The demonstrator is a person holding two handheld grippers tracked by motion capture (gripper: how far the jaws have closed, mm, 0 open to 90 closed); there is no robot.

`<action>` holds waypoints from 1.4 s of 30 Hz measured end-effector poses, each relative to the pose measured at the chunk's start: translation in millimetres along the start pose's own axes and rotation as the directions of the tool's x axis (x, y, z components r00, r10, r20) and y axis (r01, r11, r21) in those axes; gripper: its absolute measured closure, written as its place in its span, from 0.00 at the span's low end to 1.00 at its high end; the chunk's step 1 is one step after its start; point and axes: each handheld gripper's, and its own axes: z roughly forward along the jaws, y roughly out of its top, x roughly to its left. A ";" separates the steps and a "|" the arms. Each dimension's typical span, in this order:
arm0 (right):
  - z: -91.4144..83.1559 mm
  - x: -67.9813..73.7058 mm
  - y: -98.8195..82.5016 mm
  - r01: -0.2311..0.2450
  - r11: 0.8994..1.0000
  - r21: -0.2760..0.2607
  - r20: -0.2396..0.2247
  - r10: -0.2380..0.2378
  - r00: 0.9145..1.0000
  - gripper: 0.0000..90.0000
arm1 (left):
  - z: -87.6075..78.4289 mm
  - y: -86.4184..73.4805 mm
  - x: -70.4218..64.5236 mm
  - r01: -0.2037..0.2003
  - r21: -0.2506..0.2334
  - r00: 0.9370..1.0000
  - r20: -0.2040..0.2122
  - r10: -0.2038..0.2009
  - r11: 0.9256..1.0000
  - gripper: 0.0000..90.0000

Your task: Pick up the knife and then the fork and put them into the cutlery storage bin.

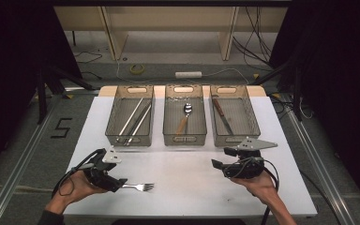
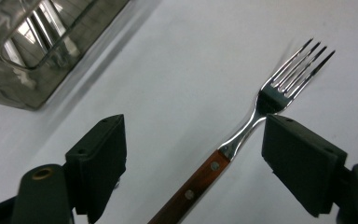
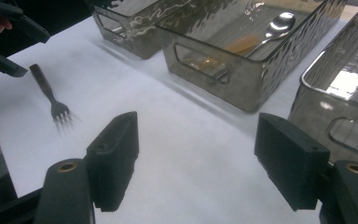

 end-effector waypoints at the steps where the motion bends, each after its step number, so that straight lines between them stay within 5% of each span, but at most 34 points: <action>1: -0.3 1.1 -1.6 -0.001 1.000 0.000 -0.001 0.001 1.000 0.35 | 0.9 -0.8 0.3 -0.002 0.010 1.000 0.005 0.002 1.000 0.25; 8: -3.8 7.1 -8.7 -0.001 1.000 0.001 -0.010 0.001 1.000 0.35 | 4.6 -6.0 4.1 -0.054 0.115 0.998 0.024 0.052 0.992 0.33; 21: -6.4 9.2 -13.7 -0.005 1.000 0.009 -0.016 0.005 1.000 0.35 | 22.5 -12.9 7.0 -0.149 0.268 0.988 0.071 0.135 0.952 0.49; 27: -4.8 10.9 -13.8 0.003 1.000 0.017 -0.023 -0.003 1.000 0.35 | 26.9 -16.9 8.5 -0.147 0.261 0.988 0.084 0.129 0.954 0.55; 38: -2.9 10.5 -14.2 0.001 1.000 0.024 -0.025 -0.001 1.000 0.35 | 29.1 -16.2 10.8 -0.163 0.295 0.985 0.109 0.137 0.941 0.63; 42: -2.7 10.2 -14.1 0.002 1.000 0.024 -0.025 -0.001 1.000 0.35 | 30.5 -15.4 11.4 -0.153 0.298 0.985 0.126 0.120 0.942 0.66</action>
